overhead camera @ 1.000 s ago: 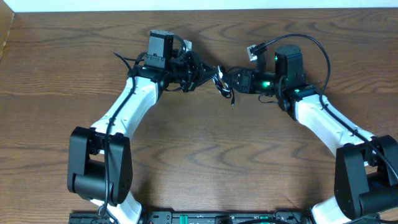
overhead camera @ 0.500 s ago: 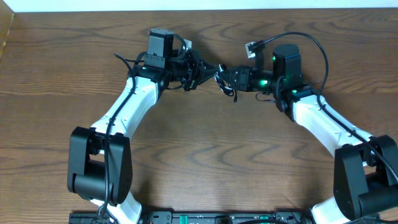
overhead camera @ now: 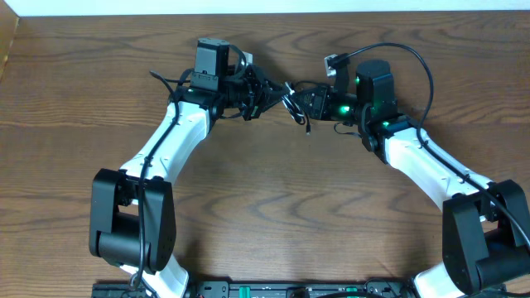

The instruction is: Untangle cables

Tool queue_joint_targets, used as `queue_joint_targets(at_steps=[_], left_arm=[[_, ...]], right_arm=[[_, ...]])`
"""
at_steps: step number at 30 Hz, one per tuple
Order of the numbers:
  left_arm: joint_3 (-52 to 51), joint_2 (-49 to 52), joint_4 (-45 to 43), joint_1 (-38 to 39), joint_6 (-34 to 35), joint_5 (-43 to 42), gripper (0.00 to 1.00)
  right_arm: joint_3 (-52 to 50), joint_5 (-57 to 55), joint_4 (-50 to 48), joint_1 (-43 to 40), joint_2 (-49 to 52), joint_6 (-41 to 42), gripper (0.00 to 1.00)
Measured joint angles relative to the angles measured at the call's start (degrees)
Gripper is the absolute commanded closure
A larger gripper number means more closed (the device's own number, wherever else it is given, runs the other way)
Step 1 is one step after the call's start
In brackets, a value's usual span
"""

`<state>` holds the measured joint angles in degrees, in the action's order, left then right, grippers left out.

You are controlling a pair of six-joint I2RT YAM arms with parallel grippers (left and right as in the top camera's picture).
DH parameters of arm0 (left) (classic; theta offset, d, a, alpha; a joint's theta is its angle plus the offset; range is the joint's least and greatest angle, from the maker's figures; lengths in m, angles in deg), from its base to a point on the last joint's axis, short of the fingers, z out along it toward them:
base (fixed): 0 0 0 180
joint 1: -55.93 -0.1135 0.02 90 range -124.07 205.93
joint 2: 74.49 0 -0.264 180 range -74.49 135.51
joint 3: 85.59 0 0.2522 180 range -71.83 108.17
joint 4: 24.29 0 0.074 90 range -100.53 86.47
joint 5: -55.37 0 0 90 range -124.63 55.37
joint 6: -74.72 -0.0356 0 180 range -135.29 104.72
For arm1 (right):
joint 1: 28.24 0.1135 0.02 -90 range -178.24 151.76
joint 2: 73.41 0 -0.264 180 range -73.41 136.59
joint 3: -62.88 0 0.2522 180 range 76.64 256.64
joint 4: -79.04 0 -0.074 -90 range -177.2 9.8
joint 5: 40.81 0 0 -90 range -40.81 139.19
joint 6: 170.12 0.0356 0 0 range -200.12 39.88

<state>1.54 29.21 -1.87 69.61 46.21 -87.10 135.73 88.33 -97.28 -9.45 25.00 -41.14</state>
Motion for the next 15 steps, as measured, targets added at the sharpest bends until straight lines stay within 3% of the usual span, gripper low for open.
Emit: queue_joint_targets(at_steps=[8,15], left_arm=[[0.0,0.0,0.2,0.3,-3.1,-0.5,0.93],[0.0,0.0,4.5,1.6,-18.8,-1.1,0.93]], right_arm=[[0.0,-1.7,-1.1,-0.3,0.0,0.1,0.99],[0.0,-1.9,-6.7,-4.4,0.0,1.3,0.99]])
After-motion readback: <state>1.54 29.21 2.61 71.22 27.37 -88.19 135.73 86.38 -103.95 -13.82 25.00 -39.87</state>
